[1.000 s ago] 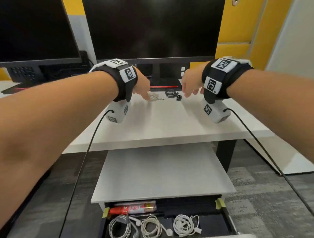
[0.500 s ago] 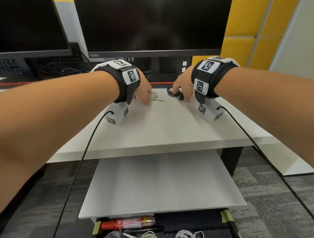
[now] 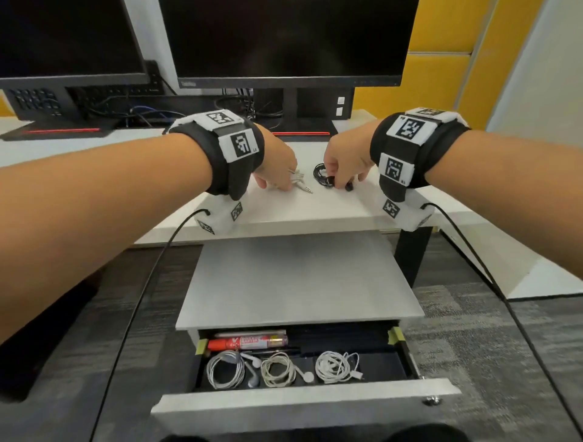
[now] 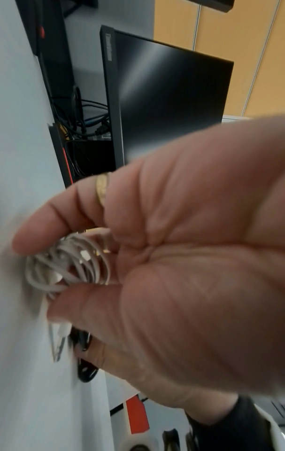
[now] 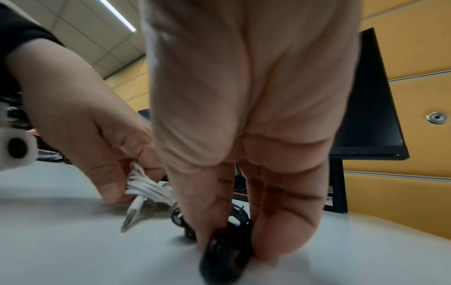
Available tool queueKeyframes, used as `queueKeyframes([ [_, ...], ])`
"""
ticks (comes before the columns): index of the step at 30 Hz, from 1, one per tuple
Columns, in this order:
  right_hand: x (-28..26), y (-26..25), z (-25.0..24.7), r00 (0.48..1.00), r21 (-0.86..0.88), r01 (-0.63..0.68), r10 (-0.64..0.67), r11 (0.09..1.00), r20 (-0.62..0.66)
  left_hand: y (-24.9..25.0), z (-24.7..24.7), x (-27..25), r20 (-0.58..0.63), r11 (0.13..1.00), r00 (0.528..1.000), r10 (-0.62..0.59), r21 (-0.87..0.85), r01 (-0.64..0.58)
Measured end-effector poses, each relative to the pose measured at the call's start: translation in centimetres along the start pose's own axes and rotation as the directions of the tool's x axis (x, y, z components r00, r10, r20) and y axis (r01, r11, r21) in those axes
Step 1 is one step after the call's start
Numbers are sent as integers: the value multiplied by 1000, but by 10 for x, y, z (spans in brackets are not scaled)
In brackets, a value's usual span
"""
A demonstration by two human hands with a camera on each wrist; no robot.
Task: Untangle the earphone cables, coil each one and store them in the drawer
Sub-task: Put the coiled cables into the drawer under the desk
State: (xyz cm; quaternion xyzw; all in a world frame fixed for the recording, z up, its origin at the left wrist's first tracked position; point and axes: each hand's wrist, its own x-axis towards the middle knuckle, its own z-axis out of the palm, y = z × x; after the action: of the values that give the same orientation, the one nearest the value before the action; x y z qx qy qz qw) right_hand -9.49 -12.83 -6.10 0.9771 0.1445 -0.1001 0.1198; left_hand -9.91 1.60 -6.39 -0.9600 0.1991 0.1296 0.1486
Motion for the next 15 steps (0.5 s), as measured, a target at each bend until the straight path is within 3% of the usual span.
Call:
queueKeyframes([
  [7, -52, -14, 11, 998, 210, 35, -44, 977, 39, 25, 7, -61, -55, 945, 991, 120, -300, -132],
  [11, -96, -18, 19, 990, 279, 77, -106, 957, 91, 44, 19, -93, -24, 951, 983, 181, -249, -182],
  [15, -128, -23, 46, 965, 253, 71, -130, 965, 227, 70, 44, -104, 36, 953, 967, 251, -184, -241],
])
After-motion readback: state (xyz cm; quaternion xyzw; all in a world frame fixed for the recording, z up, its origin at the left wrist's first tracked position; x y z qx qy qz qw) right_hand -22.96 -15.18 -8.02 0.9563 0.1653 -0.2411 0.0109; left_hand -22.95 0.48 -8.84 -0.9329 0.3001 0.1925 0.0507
